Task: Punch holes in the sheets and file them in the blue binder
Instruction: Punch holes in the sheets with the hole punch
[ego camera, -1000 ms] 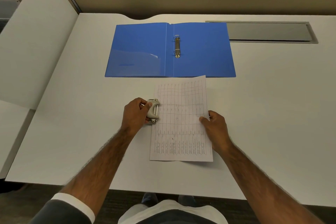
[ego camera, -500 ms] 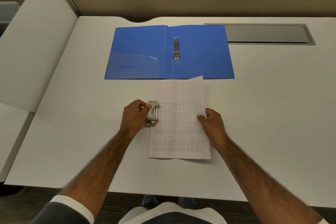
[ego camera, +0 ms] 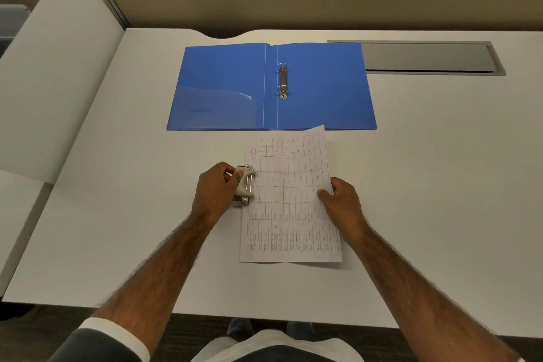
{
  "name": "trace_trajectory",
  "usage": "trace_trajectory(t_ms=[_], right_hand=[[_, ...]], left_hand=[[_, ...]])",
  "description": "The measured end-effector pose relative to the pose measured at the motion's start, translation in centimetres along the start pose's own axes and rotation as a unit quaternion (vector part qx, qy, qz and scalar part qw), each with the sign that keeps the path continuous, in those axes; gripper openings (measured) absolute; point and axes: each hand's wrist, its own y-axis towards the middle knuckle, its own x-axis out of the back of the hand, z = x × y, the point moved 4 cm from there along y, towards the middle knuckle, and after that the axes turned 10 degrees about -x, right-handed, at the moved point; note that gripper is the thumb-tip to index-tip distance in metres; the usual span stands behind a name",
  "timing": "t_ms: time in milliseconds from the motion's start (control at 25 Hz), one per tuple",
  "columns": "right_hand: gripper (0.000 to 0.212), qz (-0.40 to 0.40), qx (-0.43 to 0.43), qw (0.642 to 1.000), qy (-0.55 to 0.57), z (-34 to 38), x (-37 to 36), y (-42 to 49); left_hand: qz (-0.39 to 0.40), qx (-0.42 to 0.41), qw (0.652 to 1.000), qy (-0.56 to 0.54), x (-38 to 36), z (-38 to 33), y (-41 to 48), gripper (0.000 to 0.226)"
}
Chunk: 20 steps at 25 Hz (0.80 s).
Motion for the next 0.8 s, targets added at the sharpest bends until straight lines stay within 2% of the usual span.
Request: trace_trajectory(t_ms=[240, 480, 680, 800], right_hand=[[0.018, -0.009, 0.006, 1.000, -0.002, 0.0, 0.0, -0.2], [0.016, -0.019, 0.007, 1.000, -0.005, -0.2, -0.1, 0.0], [0.019, -0.013, 0.007, 1.000, -0.005, -0.1, -0.1, -0.1], [0.013, -0.016, 0.012, 1.000, -0.011, 0.1, -0.2, -0.3]], left_hand=[[-0.017, -0.007, 1.000, 0.012, -0.2, 0.0, 0.2, 0.024], [-0.092, -0.038, 0.993, 0.069, -0.7, -0.2, 1.6, 0.044], [-0.050, -0.011, 0.992, 0.119, -2.7, -0.1, 3.2, 0.060], [-0.034, 0.017, 0.991, 0.130, -3.5, -0.2, 3.6, 0.065]])
